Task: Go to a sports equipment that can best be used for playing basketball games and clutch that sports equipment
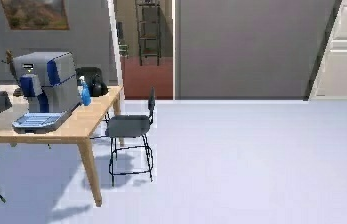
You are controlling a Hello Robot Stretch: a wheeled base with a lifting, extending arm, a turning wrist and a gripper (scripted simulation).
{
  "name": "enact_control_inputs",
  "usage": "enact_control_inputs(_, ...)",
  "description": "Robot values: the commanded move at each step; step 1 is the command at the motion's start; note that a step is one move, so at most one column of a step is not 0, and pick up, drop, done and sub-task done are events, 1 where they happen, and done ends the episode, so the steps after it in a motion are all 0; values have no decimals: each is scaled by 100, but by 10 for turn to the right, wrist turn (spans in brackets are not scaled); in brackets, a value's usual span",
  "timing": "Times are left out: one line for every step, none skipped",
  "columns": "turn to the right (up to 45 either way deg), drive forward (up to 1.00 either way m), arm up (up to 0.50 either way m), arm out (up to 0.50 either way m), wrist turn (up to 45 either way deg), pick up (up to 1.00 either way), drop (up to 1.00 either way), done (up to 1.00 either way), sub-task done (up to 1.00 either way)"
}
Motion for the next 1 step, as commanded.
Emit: enact_control_inputs(0,5,0,0,0,0,0,0,0)
